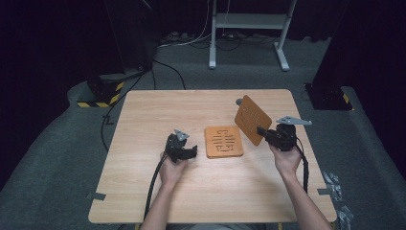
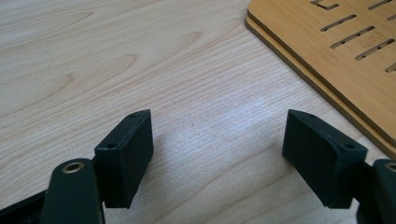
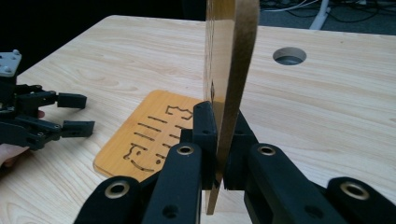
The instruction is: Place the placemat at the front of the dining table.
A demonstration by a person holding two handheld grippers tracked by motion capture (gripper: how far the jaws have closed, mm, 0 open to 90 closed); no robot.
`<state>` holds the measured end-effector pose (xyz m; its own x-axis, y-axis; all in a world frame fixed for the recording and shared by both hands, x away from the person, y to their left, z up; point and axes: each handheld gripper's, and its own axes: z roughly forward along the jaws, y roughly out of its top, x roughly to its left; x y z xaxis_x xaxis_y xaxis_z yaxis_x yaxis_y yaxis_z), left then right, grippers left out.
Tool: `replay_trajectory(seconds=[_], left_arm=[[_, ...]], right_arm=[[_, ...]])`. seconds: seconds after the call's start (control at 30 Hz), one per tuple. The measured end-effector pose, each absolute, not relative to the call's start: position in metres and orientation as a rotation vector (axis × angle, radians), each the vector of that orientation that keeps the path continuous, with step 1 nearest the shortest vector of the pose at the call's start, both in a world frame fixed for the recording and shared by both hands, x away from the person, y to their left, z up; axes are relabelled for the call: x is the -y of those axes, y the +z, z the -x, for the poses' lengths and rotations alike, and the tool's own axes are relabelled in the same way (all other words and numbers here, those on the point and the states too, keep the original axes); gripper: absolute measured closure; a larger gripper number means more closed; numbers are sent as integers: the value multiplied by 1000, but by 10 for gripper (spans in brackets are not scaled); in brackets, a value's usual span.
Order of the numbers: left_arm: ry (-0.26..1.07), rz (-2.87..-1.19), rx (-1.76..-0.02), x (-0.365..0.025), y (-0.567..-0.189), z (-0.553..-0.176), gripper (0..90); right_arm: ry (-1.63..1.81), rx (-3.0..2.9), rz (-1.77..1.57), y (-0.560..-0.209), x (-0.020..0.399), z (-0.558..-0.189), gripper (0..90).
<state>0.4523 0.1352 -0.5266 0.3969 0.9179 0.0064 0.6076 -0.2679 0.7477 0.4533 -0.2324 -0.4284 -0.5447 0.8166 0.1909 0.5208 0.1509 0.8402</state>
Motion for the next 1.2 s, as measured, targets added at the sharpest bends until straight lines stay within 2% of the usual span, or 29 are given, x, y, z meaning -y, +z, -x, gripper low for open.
replay_trajectory(seconds=[1.2], left_arm=[[594, -1986, -1300, -135, -527, -452, 246]], right_arm=[[1218, -2000, -1439, -449, 290, -445, 865]])
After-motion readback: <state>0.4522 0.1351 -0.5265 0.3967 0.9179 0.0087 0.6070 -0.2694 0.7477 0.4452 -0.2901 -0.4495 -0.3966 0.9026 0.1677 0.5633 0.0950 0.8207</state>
